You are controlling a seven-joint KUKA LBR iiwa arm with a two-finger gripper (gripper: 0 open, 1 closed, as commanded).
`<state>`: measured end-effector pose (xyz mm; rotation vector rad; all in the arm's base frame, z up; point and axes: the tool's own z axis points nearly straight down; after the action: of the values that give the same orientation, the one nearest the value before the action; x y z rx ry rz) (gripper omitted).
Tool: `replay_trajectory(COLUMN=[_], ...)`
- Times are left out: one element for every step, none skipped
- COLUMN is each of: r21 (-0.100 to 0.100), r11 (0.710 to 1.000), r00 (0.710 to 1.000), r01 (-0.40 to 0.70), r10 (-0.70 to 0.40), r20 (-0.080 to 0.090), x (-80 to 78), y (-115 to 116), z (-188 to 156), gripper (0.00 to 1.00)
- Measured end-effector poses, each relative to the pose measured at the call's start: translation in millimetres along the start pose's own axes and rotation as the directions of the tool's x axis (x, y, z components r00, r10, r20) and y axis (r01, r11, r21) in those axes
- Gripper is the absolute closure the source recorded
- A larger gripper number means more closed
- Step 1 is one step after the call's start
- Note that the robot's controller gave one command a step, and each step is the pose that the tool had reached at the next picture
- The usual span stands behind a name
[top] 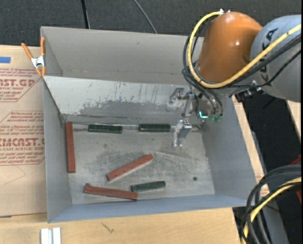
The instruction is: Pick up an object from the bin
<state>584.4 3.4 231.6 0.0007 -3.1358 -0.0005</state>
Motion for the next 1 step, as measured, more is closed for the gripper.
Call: replay_trajectory(r21=[0.000], r11=[1.000], r00=[1.000], r01=[0.000], r10=[0.000], r20=[0.008], x=[-1.4], y=[0.0], z=[-4.8], gripper=[0.00])
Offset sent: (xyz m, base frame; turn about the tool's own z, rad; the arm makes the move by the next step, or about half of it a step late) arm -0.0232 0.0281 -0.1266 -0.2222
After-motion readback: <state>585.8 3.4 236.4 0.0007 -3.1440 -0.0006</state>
